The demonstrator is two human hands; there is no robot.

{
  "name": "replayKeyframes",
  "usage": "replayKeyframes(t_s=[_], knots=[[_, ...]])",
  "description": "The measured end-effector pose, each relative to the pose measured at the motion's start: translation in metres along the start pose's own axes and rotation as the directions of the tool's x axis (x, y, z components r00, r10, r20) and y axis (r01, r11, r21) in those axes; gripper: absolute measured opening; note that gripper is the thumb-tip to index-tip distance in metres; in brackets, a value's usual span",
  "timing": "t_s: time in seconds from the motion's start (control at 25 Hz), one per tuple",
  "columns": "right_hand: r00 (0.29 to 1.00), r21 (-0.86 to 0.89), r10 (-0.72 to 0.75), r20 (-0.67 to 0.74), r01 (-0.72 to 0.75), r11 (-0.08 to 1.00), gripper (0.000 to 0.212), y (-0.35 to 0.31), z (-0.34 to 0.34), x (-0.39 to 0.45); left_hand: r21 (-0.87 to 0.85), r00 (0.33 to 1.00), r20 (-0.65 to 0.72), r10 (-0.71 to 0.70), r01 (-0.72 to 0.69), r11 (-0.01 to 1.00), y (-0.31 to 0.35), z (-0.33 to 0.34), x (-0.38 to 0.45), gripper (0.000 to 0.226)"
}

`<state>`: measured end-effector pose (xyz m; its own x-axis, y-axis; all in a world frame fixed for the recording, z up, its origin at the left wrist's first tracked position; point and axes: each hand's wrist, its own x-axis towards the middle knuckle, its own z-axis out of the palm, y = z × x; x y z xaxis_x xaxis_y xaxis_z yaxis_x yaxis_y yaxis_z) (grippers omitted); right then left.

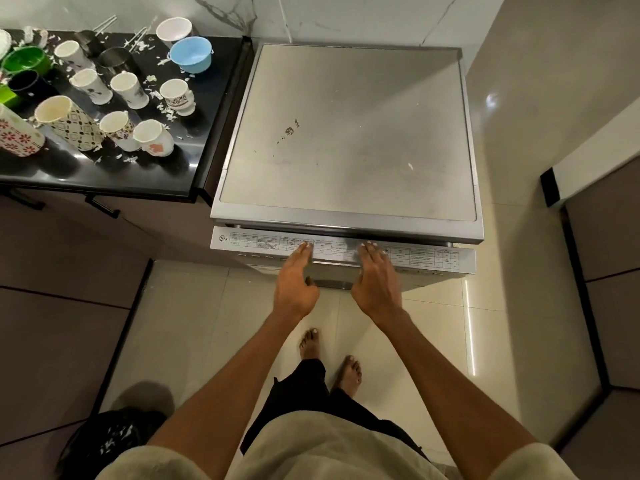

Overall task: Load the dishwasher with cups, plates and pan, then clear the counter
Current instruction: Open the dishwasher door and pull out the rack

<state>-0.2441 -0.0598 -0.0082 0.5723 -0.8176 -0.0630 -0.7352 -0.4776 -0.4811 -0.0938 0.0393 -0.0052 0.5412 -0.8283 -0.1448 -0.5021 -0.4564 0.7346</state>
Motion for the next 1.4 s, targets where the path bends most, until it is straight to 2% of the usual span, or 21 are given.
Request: replayKeyframes(t_s=[0.08,0.12,0.24,0.36,0.48,0.56,0.68,0.76,0.84,0.88,1.0,1.08,1.24,1.4], knots=[[0.99,-0.067,0.012,0.141,-0.003,0.998,0.082,0.003,0.005,-0.011,0.271,0.978,0.205,0.043,-0.099,0.958,-0.005,0.0,0.001,0.091],[0.986,-0.086,0.009,0.168,0.006,0.996,0.086,0.005,0.008,-0.017,0.378,0.96,0.277,0.031,-0.139,0.915,-0.008,0.0,0.001,0.095],[0.988,-0.083,0.003,0.151,0.009,0.997,0.087,0.005,0.012,-0.031,0.506,0.939,0.342,-0.021,-0.165,0.847,-0.014,0.001,-0.007,0.101],[0.99,-0.072,0.03,0.135,-0.02,0.997,0.081,0.001,0.016,-0.05,0.53,0.931,0.364,-0.031,-0.18,0.829,-0.019,0.004,-0.028,0.102],[0.998,-0.037,0.046,0.053,-0.044,0.998,0.066,-0.003,0.024,-0.07,0.568,0.916,0.4,-0.032,-0.221,0.793,-0.031,0.002,-0.057,0.106],[0.998,-0.029,0.064,-0.01,-0.064,0.998,0.066,-0.005,0.03,-0.075,0.575,0.897,0.441,-0.032,-0.255,0.777,-0.041,0.0,-0.076,0.108],[0.987,-0.083,0.102,0.12,-0.093,0.992,0.076,-0.009,0.035,-0.086,0.571,0.872,0.487,-0.039,-0.284,0.77,-0.055,-0.001,-0.105,0.111],[0.969,-0.182,0.134,0.209,-0.096,0.979,0.076,-0.013,0.042,-0.103,0.564,0.841,0.538,-0.055,-0.311,0.765,-0.066,-0.001,-0.124,0.108],[0.955,-0.21,0.188,0.228,-0.141,0.968,0.076,-0.018,0.053,-0.126,0.526,0.812,0.581,-0.058,-0.321,0.787,-0.075,-0.002,-0.142,0.098],[0.951,-0.205,0.212,0.227,-0.166,0.965,0.077,-0.02,0.06,-0.14,0.489,0.818,0.574,-0.04,-0.302,0.818,-0.079,-0.003,-0.151,0.09],[0.933,-0.23,0.246,0.264,-0.186,0.955,0.081,-0.018,0.084,-0.181,0.364,0.894,0.442,0.073,-0.253,0.896,-0.094,-0.002,-0.174,0.072],[0.918,-0.258,0.269,0.293,-0.195,0.946,0.085,-0.017,0.103,-0.211,0.352,0.898,0.423,0.122,-0.287,0.891,-0.11,0.005,-0.185,0.077],[0.877,-0.285,0.292,0.382,-0.189,0.94,0.087,-0.011,0.132,-0.251,0.506,0.845,0.534,-0.02,-0.3,0.809,-0.141,0.034,-0.201,0.098],[0.864,-0.235,0.273,0.422,-0.187,0.954,0.08,0.0,0.148,-0.274,0.57,0.832,0.545,-0.1,-0.281,0.772,-0.16,0.055,-0.225,0.108]])
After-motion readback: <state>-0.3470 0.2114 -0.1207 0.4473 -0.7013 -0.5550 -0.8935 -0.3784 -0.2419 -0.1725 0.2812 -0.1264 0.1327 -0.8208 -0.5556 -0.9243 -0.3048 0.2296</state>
